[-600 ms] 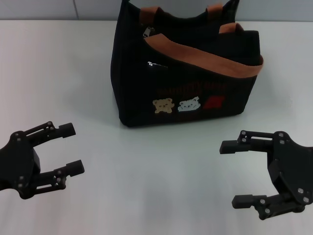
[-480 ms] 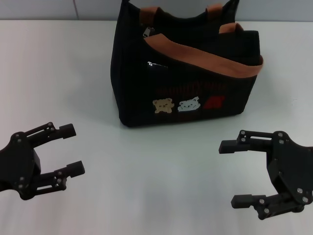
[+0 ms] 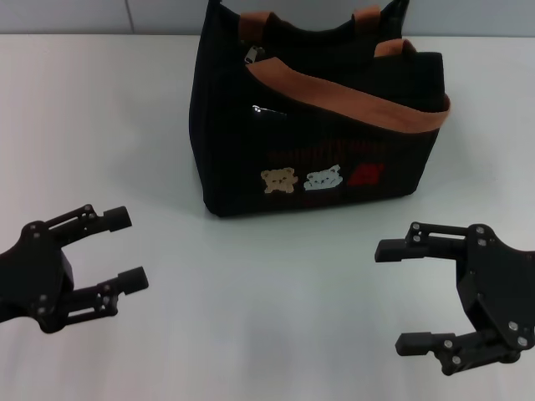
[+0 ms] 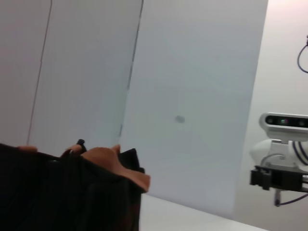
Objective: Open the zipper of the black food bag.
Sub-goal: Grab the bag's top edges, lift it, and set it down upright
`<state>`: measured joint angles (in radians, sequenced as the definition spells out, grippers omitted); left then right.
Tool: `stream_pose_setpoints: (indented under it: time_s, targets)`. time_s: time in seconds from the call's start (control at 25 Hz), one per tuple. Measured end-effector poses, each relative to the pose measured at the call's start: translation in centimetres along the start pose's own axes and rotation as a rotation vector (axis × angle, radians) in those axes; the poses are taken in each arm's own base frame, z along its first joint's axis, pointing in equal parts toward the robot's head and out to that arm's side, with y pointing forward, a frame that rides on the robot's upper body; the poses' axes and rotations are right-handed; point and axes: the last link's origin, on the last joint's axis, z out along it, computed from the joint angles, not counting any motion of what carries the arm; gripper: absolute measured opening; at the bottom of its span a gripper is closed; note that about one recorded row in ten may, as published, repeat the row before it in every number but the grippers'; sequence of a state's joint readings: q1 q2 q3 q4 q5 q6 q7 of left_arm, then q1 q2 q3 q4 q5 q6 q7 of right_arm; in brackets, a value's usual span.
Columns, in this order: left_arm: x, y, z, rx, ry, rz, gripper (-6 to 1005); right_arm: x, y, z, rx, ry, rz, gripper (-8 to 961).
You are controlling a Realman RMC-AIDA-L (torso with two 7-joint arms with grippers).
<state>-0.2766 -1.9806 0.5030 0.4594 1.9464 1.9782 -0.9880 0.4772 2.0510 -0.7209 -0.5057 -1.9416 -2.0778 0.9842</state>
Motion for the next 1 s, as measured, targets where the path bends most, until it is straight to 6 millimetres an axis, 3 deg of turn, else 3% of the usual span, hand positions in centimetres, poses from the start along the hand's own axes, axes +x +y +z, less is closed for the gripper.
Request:
stream_pose_setpoints:
  time_s: [0.44,0.64,1.0]
  targets:
    - [-2.3,-2.7,1.8,0.274,-0.01,-0.04,810,0.6,-0.1,0.0,0.047,0.011,0.009,827]
    - [-3.1,-4.8,5.5,0.338,0.003,-0.092,807,1.0,-0.2,-0.1,0.072,0.019,0.013,827]
    - [-2.9,-5.7,10.0,0.295,0.002,-0.076,801,1.7,-0.9,-2.5,0.297,0.008,0.028,827]
